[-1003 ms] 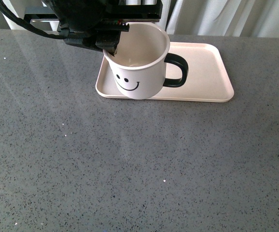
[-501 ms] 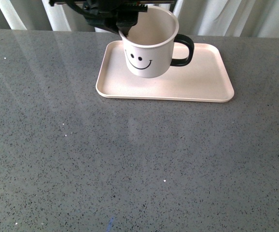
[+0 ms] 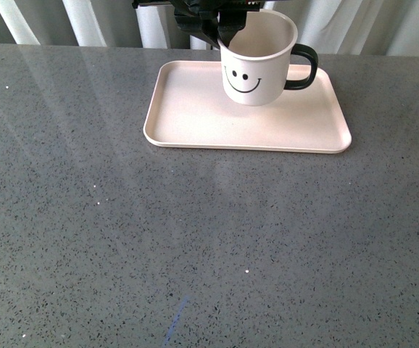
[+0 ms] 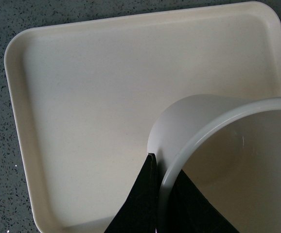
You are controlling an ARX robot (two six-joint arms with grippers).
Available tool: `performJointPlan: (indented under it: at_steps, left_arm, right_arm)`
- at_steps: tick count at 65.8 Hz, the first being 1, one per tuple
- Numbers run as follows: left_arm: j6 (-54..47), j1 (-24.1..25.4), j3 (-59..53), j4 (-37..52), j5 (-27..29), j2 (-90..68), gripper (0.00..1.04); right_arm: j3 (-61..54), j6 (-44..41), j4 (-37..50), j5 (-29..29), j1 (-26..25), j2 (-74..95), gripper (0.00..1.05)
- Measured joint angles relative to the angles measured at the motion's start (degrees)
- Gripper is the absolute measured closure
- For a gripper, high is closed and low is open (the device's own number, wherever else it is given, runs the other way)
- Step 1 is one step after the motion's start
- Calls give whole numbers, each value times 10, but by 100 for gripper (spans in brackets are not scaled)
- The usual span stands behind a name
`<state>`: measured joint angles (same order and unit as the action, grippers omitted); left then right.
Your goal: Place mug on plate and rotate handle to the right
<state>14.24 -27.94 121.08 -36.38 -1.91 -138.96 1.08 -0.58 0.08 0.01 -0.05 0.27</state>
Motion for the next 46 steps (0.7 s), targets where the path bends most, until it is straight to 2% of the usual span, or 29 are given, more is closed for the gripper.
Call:
performJointPlan:
  at_steps: [21,46]
  left_arm:
    - [-68,5,89,-68,-14,-69,103]
    - [-91,14,204,-124,-26,-140,103]
  right_arm:
    - [0,0,0,0,0,0,9]
    - [0,0,0,0,0,0,9]
